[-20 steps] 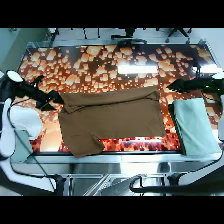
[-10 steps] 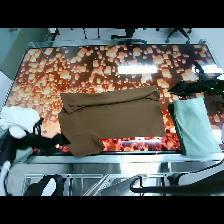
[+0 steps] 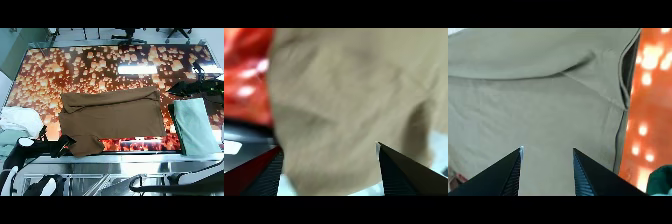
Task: Fold the shirts.
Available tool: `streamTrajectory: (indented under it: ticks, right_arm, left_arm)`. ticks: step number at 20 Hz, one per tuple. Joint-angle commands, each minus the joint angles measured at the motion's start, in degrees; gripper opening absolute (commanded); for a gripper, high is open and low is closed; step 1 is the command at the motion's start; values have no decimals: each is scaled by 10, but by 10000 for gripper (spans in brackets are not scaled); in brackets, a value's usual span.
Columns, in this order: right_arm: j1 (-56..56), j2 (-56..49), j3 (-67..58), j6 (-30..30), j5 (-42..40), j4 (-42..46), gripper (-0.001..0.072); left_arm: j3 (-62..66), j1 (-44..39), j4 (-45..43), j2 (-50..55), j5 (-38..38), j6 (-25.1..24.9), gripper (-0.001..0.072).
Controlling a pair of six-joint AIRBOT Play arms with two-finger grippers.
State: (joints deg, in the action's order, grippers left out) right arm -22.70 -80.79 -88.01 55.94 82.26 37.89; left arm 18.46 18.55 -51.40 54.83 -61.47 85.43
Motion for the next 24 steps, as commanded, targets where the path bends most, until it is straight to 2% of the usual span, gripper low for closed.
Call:
streamTrajectory:
  ticks: [1,2,3,5,6,7,11,16,19,21,24]
  right_arm:
    - [-2,1,16,1,20,-1,361]
    - [-4,2,25,6,24,-1,360]
    - [-6,3,35,13,27,2,360]
    - [-11,3,52,27,29,25,360]
    - [-12,4,64,29,32,43,341]
    - [-13,6,78,28,33,60,290]
    - [-13,15,171,26,31,93,289]
    - [-13,62,289,20,-20,150,289]
    - [-13,83,315,28,-54,186,310]
    - [-11,82,320,28,-57,185,374]
    - [-10,80,325,28,-71,184,373]
  left_arm:
    - [34,1,39,76,39,-56,525]
    - [51,1,54,92,30,-79,200]
    - [66,1,64,106,17,-99,14]
    - [103,1,59,131,-26,-115,17]
    - [121,1,59,141,-44,-122,16]
    - [137,1,58,148,-55,-126,16]
    - [202,1,3,174,-83,-121,16]
    - [241,1,-5,202,-104,-121,16]
    - [248,1,-5,208,-110,-122,16]
    - [248,1,-5,208,-111,-130,16]
    - [248,1,-5,208,-110,-133,16]
